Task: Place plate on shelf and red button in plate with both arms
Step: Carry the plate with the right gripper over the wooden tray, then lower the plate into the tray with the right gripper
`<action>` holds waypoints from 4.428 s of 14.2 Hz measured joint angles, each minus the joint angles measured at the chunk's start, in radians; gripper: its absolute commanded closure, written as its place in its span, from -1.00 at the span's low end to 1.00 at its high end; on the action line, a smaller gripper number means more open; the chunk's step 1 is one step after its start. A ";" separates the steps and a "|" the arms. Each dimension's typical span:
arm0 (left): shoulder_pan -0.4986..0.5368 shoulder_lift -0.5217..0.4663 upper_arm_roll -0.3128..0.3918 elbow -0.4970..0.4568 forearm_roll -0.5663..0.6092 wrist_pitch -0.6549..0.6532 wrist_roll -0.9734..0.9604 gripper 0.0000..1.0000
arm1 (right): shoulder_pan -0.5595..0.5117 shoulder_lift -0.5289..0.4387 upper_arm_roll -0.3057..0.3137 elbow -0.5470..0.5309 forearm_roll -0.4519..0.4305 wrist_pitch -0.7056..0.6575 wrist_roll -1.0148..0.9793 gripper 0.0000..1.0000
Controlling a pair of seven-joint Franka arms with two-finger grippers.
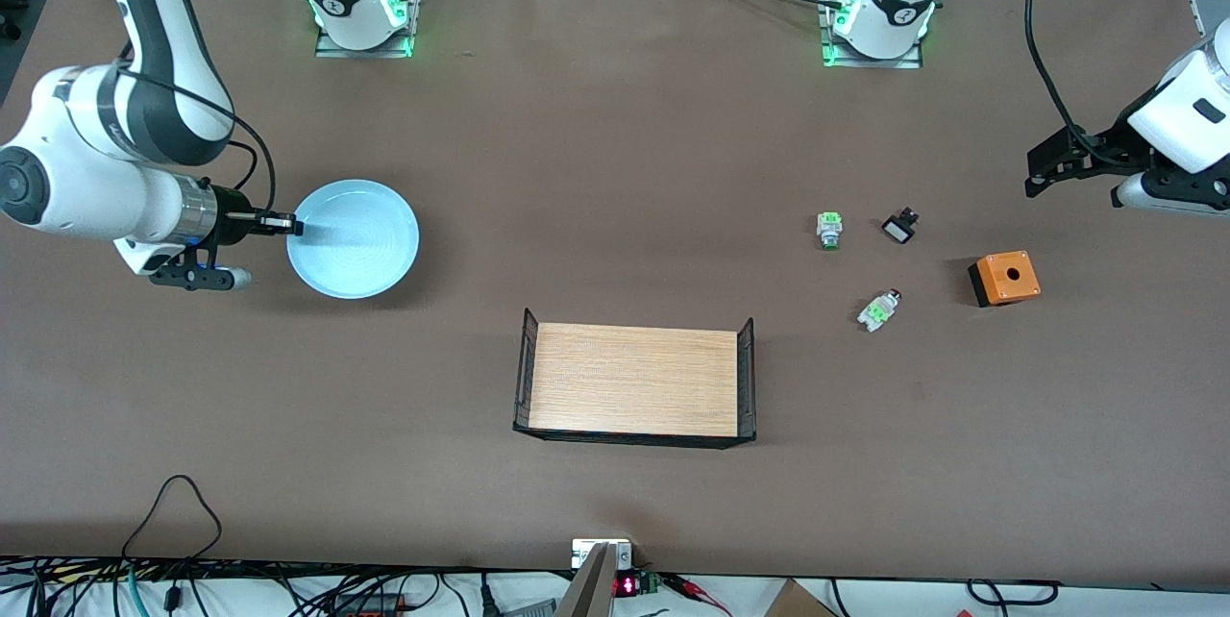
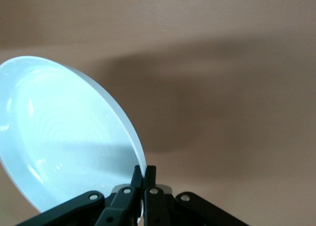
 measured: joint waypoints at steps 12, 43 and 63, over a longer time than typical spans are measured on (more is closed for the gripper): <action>0.000 0.000 0.000 0.000 0.000 0.000 0.001 -1.00 | 0.295 -0.023 0.006 0.215 0.166 -0.087 0.849 1.00; 0.000 0.000 0.000 0.000 0.000 0.000 0.002 -1.00 | 0.548 0.331 -0.025 0.436 0.172 0.437 1.117 1.00; 0.000 0.000 0.000 0.000 0.000 0.000 0.002 -1.00 | 0.579 0.479 -0.043 0.551 0.155 0.497 1.095 1.00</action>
